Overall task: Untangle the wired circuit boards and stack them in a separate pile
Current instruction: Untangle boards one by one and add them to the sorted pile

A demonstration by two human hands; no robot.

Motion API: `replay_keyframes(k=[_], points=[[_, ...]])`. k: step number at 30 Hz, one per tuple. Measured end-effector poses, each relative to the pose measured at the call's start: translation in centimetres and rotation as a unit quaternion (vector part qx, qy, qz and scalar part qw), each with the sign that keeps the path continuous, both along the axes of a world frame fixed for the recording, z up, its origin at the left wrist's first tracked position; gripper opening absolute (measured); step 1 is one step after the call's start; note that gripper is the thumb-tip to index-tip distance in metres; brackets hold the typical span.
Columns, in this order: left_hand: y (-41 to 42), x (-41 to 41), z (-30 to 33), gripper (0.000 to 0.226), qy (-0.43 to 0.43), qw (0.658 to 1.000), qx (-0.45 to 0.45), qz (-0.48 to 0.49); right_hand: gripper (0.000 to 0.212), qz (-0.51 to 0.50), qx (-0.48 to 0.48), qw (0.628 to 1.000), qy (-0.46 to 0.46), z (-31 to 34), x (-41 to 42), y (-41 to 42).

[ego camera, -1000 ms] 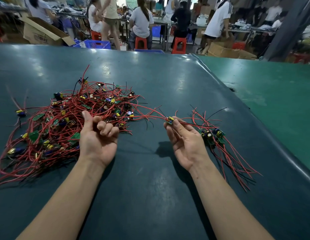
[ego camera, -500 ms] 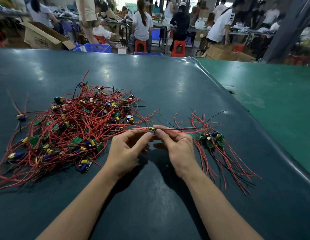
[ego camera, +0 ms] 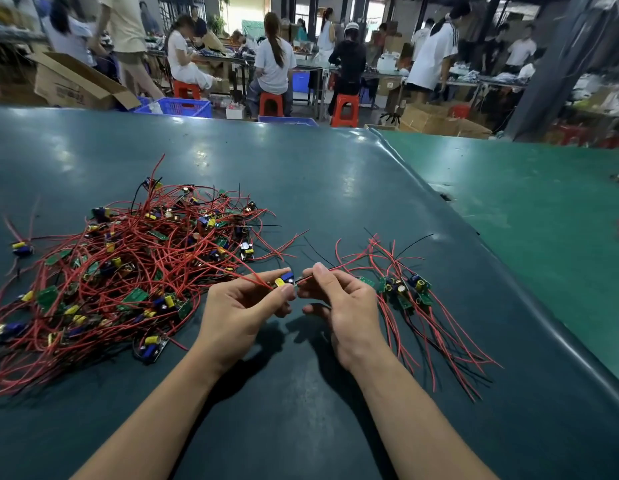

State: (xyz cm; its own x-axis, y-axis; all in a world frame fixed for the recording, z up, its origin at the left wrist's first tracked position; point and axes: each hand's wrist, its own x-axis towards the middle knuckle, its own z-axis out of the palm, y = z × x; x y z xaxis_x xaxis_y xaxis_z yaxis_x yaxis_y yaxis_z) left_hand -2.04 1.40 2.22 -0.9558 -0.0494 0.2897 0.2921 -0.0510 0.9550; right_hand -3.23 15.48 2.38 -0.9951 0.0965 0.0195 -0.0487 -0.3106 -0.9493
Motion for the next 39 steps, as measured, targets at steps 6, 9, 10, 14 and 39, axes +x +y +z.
replay_keyframes(k=[6, 9, 10, 14, 39], points=[[0.1, 0.2, 0.1, 0.025, -0.011, 0.999, 0.032, -0.018, 0.029, -0.139, -0.028, 0.990, 0.012, 0.1, -1.2, 1.6], [0.2, 0.3, 0.2, 0.027, -0.011, 0.999, 0.034, -0.027, 0.031, -0.193, -0.009, 0.981, 0.025, -0.4, -1.7, 2.0], [0.1, 0.2, 0.2, 0.027, -0.011, 0.999, 0.037, -0.024, 0.032, -0.202, -0.005, 0.979, 0.029, -0.5, -1.7, 2.0], [-0.1, 0.2, 0.0, 0.025, -0.007, 0.999, 0.040, -0.021, 0.033, -0.234, -0.004, 0.971, 0.043, -0.8, -2.1, 2.1], [-0.1, -0.1, -0.1, 0.021, -0.001, 1.000, 0.022, -0.021, 0.022, -0.049, -0.046, 0.998, -0.020, 0.0, -0.7, 1.2]])
